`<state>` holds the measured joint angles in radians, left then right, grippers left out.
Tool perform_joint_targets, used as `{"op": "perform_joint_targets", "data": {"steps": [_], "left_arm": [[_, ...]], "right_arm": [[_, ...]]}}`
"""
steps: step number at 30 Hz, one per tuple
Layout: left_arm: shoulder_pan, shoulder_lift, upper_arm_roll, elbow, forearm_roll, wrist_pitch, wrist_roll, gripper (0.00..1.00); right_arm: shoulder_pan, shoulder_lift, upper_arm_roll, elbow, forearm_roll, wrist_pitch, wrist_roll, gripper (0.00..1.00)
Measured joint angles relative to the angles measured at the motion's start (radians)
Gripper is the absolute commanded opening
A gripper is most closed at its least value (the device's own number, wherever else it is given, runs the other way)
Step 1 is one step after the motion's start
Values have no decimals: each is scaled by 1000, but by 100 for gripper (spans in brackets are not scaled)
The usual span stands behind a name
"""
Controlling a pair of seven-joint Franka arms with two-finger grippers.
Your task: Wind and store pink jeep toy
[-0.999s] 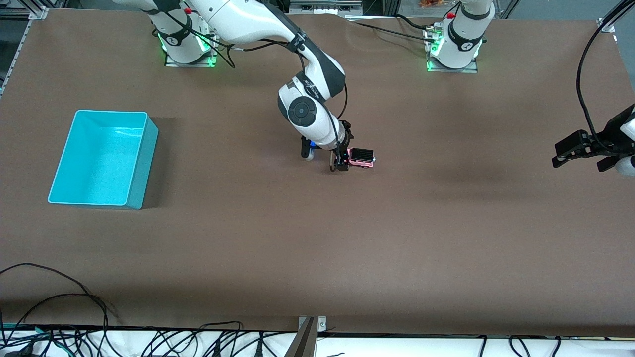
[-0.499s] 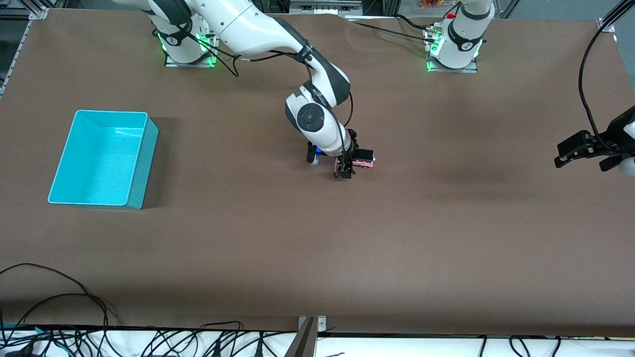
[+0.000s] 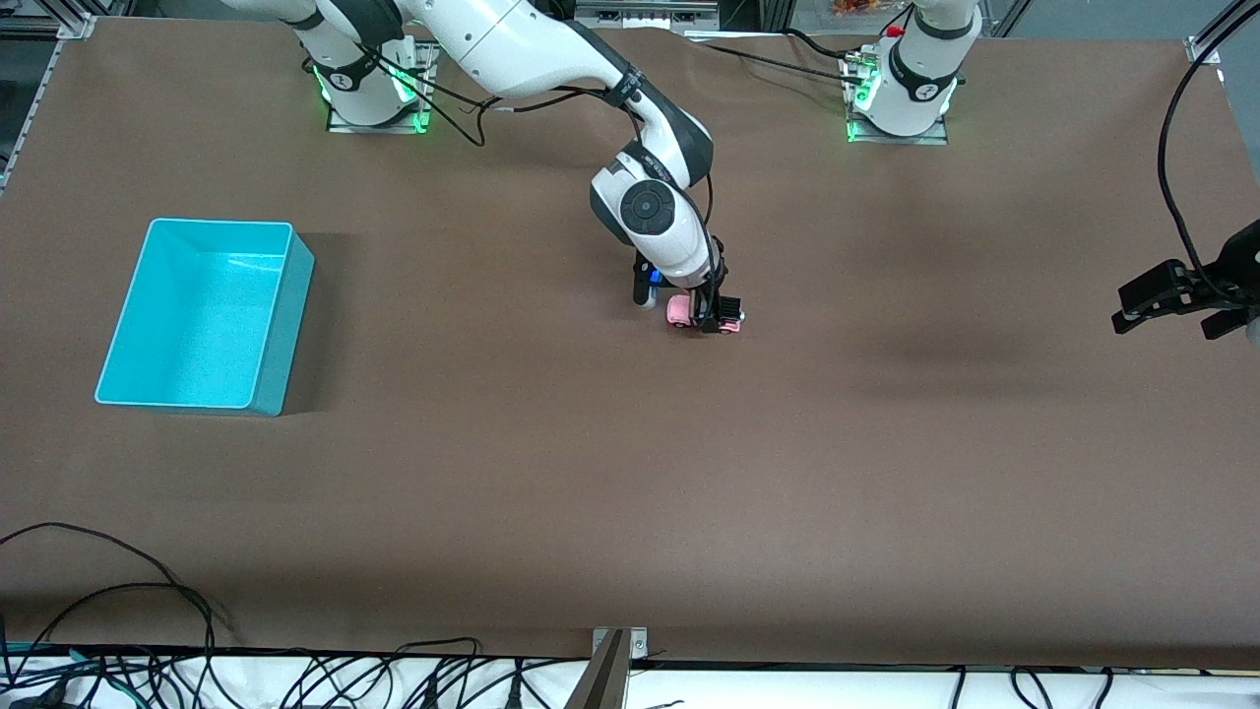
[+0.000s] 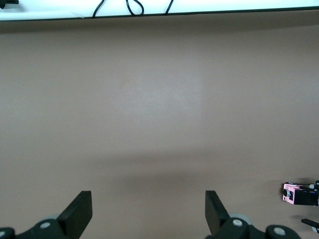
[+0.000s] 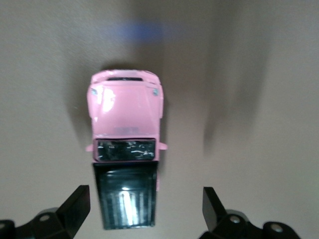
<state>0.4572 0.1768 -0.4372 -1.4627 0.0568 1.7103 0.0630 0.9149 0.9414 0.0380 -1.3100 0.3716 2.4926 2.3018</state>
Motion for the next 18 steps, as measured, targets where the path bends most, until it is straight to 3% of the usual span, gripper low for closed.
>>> {"op": "perform_joint_targets", "data": {"steps": [5, 9, 10, 11, 18], "left_arm": [[1, 0, 2, 0, 0, 0, 0, 100], [2, 0, 2, 0, 0, 0, 0, 100], [2, 0, 2, 0, 0, 0, 0, 100], [2, 0, 2, 0, 0, 0, 0, 100], [2, 0, 2, 0, 0, 0, 0, 100]], "right_arm": [[0, 17, -5, 0, -6, 3, 0, 99], [0, 30, -7, 0, -30, 3, 1, 40], [0, 31, -8, 1, -32, 4, 2, 18], [0, 32, -9, 1, -34, 4, 3, 3], [-1, 33, -36, 12, -45, 6, 11, 0]]}}
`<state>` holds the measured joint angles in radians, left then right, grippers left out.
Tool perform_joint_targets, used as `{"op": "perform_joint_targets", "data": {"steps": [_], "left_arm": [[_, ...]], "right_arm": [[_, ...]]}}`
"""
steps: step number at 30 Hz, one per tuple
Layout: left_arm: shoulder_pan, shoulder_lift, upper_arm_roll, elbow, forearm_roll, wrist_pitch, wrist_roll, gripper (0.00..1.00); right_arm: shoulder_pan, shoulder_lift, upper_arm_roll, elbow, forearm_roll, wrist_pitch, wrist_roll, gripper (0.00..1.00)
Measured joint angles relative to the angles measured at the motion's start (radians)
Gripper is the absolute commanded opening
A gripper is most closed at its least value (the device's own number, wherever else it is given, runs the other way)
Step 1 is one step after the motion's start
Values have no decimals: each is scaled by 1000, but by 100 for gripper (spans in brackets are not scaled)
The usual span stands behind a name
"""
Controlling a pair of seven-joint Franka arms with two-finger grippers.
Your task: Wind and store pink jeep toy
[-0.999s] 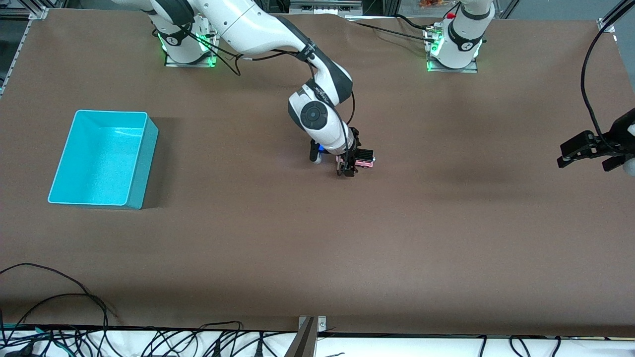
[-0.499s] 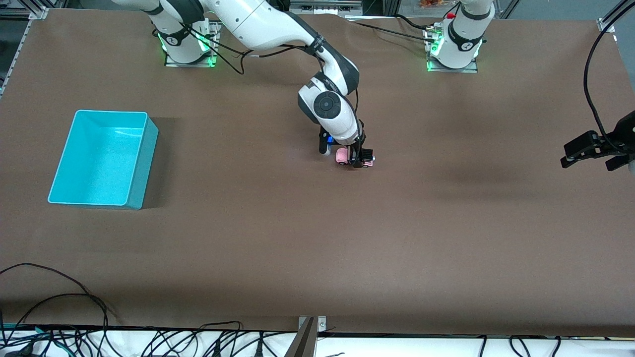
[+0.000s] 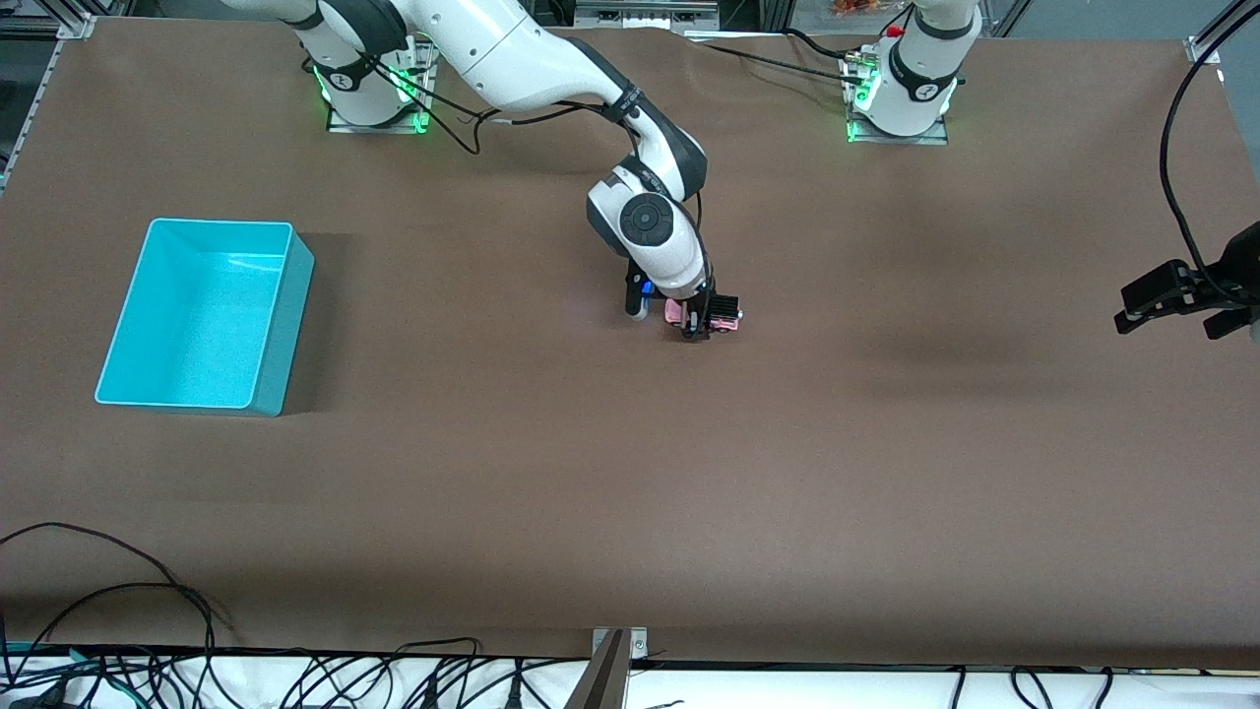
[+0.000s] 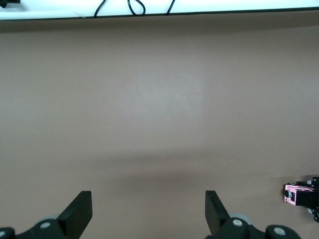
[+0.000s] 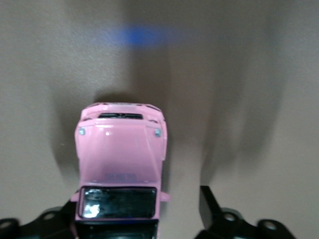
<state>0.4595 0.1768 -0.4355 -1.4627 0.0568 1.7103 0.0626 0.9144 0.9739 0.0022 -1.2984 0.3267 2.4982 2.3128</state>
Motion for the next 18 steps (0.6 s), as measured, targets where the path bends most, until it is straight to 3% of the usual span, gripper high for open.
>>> {"op": "perform_joint_targets", "data": {"steps": [7, 18], "left_arm": [[0, 0, 0, 0, 0, 0, 0, 100], [0, 0, 0, 0, 0, 0, 0, 100]], "right_arm": [[0, -2, -30, 10, -50, -1, 3, 0], [-6, -30, -98, 28, -60, -96, 4, 0]]}}
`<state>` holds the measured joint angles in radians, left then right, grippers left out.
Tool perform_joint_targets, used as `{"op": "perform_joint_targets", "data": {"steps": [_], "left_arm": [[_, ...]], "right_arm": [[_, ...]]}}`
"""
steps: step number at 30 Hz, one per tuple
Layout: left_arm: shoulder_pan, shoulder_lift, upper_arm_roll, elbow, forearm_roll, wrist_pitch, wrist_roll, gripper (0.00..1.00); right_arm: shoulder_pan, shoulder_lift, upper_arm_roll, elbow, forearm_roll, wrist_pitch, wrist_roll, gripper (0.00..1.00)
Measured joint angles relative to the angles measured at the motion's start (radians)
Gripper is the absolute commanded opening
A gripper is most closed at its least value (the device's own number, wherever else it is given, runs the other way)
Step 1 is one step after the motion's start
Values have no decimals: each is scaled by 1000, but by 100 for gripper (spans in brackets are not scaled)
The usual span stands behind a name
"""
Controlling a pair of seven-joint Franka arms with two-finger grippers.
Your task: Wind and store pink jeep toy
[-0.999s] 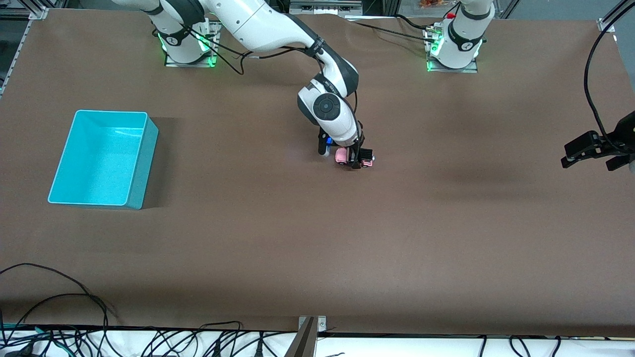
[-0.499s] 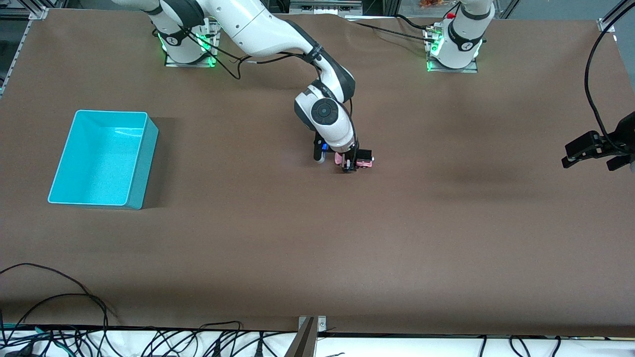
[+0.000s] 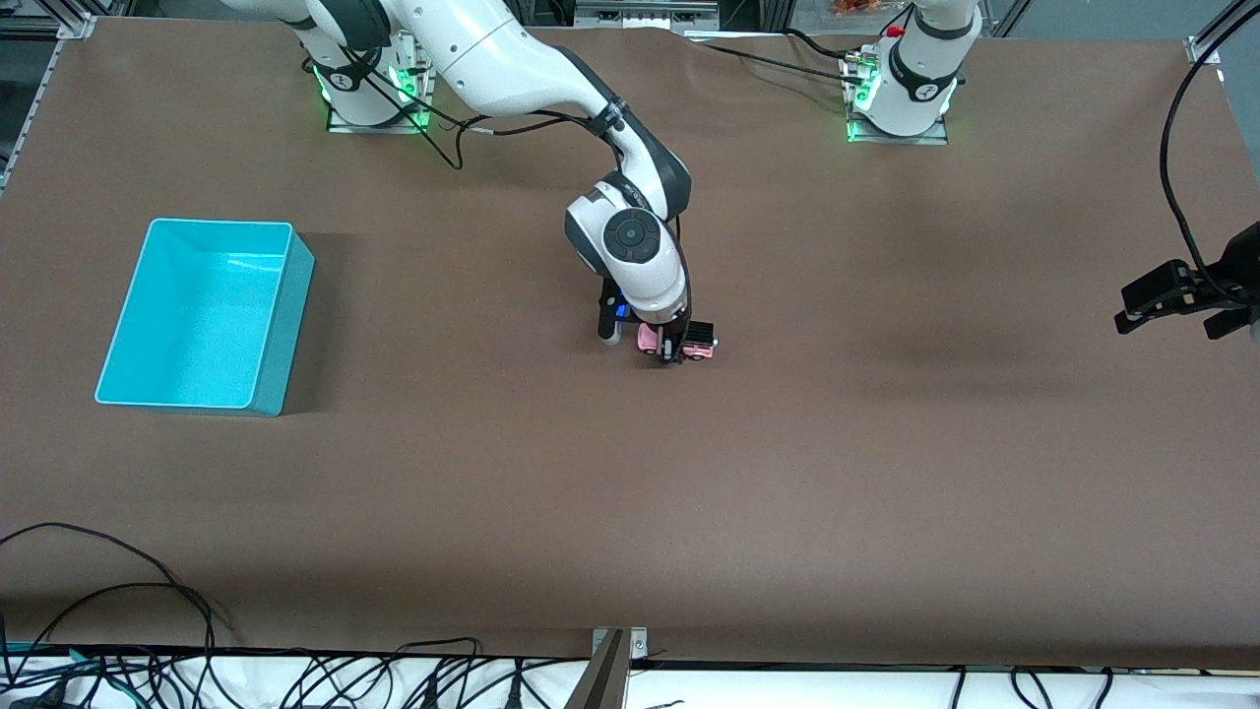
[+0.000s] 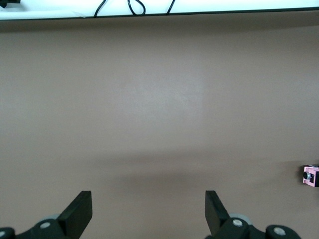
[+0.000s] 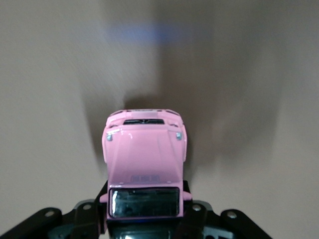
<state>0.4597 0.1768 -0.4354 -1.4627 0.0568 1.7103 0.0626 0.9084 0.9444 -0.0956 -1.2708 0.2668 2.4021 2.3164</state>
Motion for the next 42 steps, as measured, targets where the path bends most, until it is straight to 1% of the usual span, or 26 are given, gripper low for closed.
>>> {"op": "perform_joint_targets", "data": {"steps": [15, 22, 31, 39, 42], "left_arm": [[0, 0, 0, 0, 0, 0, 0, 100], [0, 0, 0, 0, 0, 0, 0, 100], [0, 0, 0, 0, 0, 0, 0, 100], [0, -1, 0, 0, 0, 0, 0, 100], [0, -1, 0, 1, 0, 0, 0, 100]], "right_arm": [[2, -52, -33, 3, -5, -78, -2, 0], [1, -78, -71, 4, -7, -146, -55, 0], [-1, -114, -156, 4, -7, -243, -149, 0], [-13, -156, -270, 4, -7, -333, -197, 0], [-37, -178, -298, 4, -7, -358, -238, 0]]}}
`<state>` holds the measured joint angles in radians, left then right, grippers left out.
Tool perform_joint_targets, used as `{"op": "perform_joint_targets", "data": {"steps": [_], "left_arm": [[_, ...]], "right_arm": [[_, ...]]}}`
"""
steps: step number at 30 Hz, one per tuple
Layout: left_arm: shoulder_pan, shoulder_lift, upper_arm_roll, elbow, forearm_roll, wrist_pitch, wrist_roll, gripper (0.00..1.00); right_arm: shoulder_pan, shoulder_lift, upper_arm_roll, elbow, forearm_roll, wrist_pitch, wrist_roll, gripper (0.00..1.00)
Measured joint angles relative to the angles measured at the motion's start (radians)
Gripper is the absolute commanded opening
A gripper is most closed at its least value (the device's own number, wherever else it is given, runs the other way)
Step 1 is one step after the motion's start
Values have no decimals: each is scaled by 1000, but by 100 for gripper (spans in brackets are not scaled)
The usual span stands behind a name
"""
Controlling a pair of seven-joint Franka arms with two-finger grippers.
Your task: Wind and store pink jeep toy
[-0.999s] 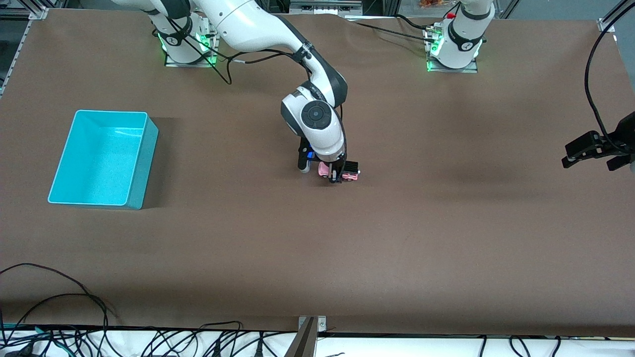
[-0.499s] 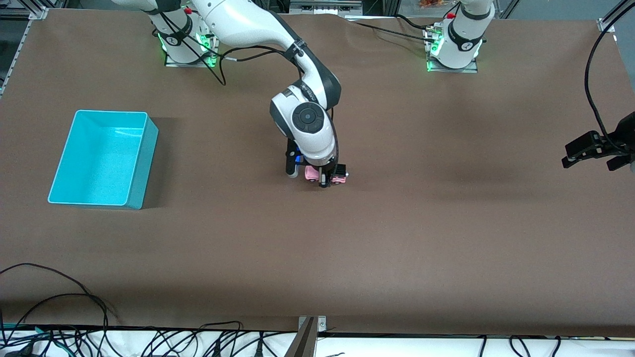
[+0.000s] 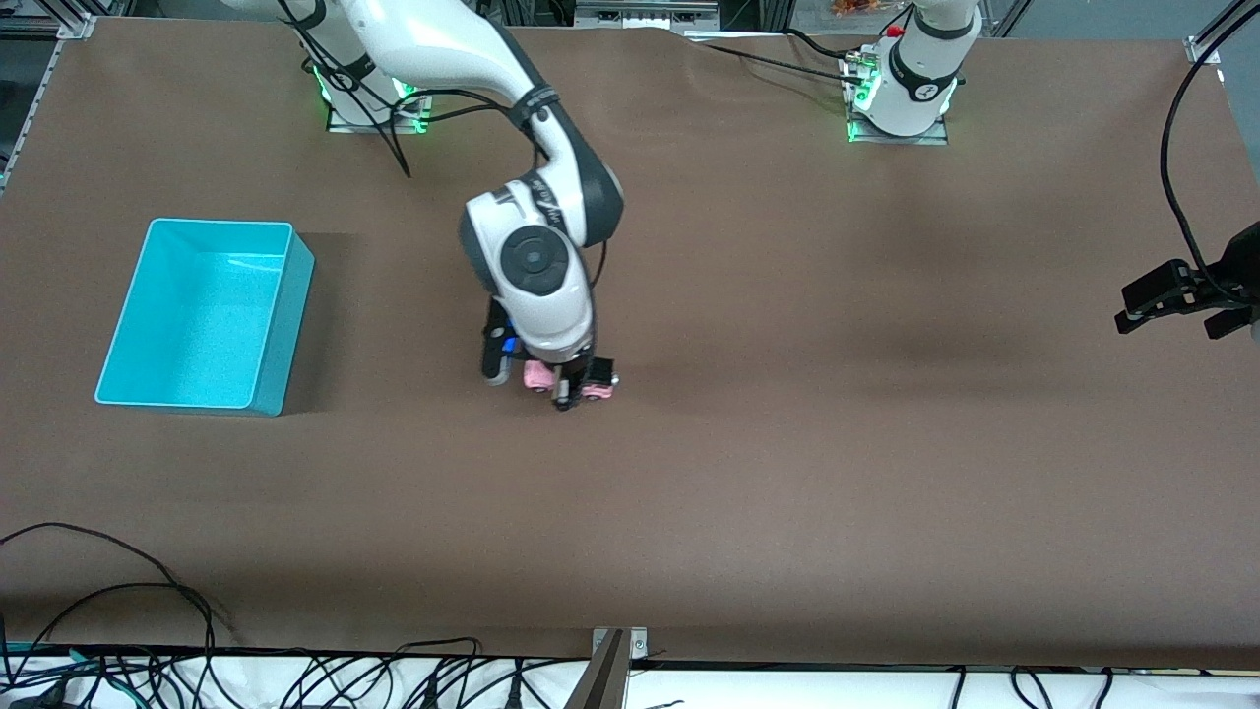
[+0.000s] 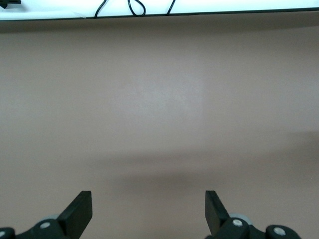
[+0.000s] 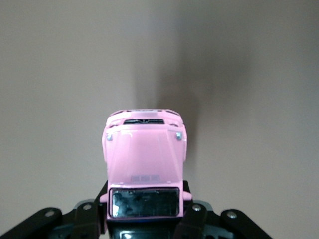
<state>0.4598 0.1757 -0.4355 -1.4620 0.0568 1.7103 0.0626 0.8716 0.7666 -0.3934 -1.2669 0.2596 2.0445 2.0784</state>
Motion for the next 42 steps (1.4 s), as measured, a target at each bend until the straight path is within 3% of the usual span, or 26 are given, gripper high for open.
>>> {"op": "perform_joint_targets", "data": {"steps": [12, 17, 20, 27, 37, 42], "left_arm": [[0, -1, 0, 1, 0, 0, 0, 100], [0, -1, 0, 1, 0, 0, 0, 100], [0, -1, 0, 1, 0, 0, 0, 100], [0, -1, 0, 1, 0, 0, 0, 100], [0, -1, 0, 1, 0, 0, 0, 100], [0, -1, 0, 1, 0, 0, 0, 100]], "right_arm": [[-89, -39, -12, 0, 1, -80, -57, 0], [-146, -58, 9, -8, 1, -105, -103, 0], [-212, -88, 58, -26, 0, -114, -137, 0], [-429, -190, 297, -113, -143, -130, -167, 0], [-527, -396, 354, -374, -171, -105, -339, 0], [-658, -498, 441, -506, -173, -103, -460, 0]]}}
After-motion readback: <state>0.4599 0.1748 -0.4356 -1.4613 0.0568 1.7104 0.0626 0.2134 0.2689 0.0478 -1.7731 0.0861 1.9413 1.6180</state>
